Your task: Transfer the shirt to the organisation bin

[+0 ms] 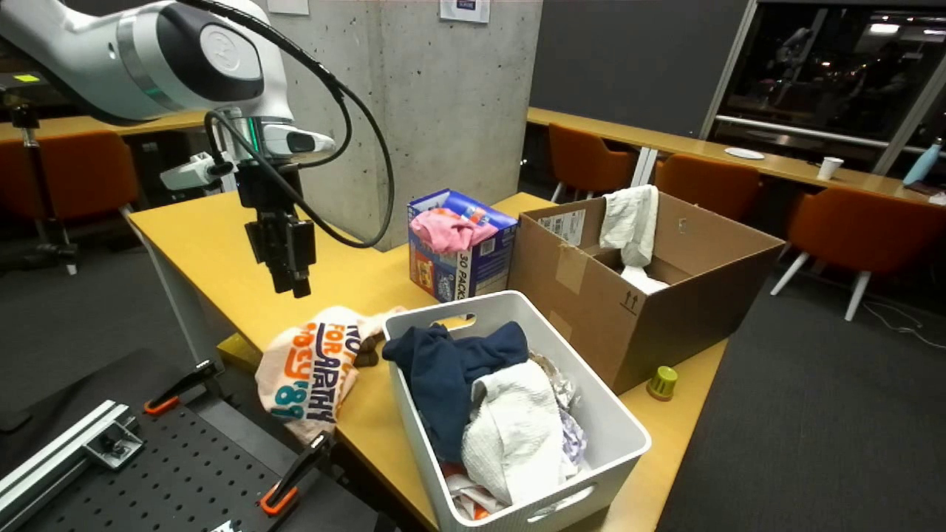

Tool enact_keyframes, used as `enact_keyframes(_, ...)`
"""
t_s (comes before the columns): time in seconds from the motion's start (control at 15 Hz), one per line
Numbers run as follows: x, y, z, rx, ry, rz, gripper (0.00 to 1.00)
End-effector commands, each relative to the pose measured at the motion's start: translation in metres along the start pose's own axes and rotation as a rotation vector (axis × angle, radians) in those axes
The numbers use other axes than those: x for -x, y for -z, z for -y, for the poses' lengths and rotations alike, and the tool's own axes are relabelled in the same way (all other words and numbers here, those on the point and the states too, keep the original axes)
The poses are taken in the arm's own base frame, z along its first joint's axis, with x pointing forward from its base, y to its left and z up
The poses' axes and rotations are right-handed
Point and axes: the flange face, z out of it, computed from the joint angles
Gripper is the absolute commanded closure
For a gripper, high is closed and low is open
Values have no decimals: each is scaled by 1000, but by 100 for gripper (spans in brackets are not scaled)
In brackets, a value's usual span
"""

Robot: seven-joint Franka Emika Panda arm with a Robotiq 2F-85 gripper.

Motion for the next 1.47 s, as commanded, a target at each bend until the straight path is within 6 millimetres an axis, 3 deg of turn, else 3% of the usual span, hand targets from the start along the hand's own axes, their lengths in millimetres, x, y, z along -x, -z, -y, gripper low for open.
enact_keyframes(0.0,10,2,11,-29,-20,-25,12)
enact_keyframes(0.13,19,-13,29,-52,-11,-22,0)
enact_keyframes(0.33,43,-45,57,-119,-17,-16,0)
enact_keyframes(0.53,49,-78,74,-175,-26,-57,0)
enact_keyframes(1.07,-3,-110,138,-274,34,-196,0)
enact_keyframes(1.4,-37,-135,143,-248,25,-186,0)
